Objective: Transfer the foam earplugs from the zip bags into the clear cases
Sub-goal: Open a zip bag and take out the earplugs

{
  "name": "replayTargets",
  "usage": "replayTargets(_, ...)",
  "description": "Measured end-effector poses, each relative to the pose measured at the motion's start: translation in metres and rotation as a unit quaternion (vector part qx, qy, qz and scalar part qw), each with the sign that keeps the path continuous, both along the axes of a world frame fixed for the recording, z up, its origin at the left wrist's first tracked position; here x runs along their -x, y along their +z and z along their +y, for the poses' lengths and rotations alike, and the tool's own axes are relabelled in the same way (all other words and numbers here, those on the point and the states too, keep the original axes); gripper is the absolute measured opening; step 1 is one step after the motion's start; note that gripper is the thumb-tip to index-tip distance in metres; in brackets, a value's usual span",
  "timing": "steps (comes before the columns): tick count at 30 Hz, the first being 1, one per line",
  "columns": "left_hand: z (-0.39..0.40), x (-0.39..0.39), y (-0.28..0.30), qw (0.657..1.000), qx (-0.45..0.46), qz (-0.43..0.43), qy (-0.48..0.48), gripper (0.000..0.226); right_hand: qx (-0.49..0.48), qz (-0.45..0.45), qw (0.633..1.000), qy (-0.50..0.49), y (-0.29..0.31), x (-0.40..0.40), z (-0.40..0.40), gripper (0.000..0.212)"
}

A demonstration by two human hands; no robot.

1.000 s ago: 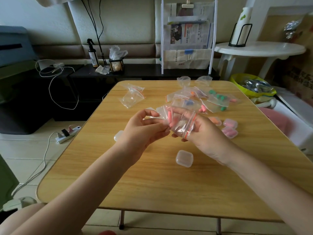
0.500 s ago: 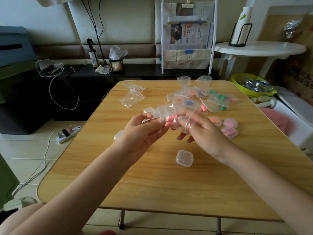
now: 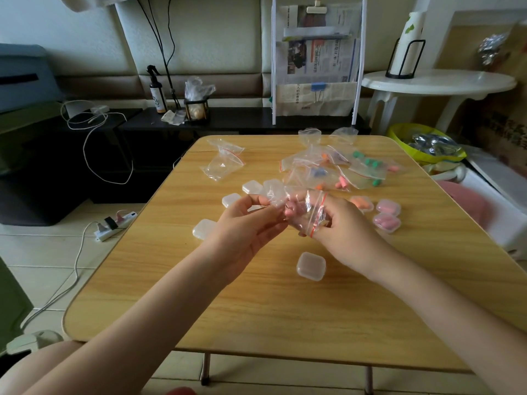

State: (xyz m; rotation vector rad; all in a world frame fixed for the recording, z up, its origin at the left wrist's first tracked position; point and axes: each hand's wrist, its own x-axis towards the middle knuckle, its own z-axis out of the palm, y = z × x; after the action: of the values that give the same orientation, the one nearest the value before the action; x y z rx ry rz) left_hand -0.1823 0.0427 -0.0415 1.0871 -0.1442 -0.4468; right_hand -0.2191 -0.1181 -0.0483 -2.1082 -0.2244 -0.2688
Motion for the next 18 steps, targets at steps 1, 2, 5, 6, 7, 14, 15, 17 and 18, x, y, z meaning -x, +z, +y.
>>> replayTargets(1,0.0003,-0.0001,0.0006,1.000,0.003,0.000,0.002,0.016,0.000,-0.012,1.000,-0.001,0.0020,0.0010,0.0003,0.023)
replayTargets(2,0.0003,-0.0001,0.0015,1.000,0.007,0.002,0.005,0.016,-0.002,-0.027,1.000,-0.005,0.0036,0.0015,0.0004,0.022)
replayTargets(5,-0.0005,-0.0005,0.0026,1.000,0.023,0.014,0.014,0.017,-0.022,-0.062,0.997,-0.030,0.0056,0.0012,0.0005,0.019)
replayTargets(6,-0.0009,-0.0009,0.0024,0.999,0.027,0.020,0.018,0.017,-0.022,-0.072,0.996,-0.040,0.0053,0.0010,0.0007,0.018)
replayTargets(7,-0.0007,-0.0010,0.0024,0.999,0.032,0.028,0.022,0.018,-0.017,-0.079,0.995,-0.051,0.0049,0.0008,0.0010,0.018)
replayTargets(14,0.0000,-0.0010,0.0040,0.998,0.045,0.034,0.041,0.022,-0.043,-0.035,0.998,-0.031,0.0045,0.0012,0.0039,0.012)
replayTargets(15,0.0006,-0.0009,0.0049,0.999,0.036,0.010,0.036,0.021,-0.061,-0.012,0.998,-0.018,0.0046,0.0007,0.0035,0.014)
replayTargets(17,0.0025,-0.0004,0.0067,0.999,0.024,-0.026,0.012,0.023,-0.072,0.012,0.997,-0.014,0.0042,-0.0003,0.0015,0.020)
replayTargets(18,0.0031,0.0001,0.0071,0.999,0.018,-0.039,-0.001,0.027,-0.068,0.014,0.997,-0.017,0.0041,-0.0002,0.0002,0.021)
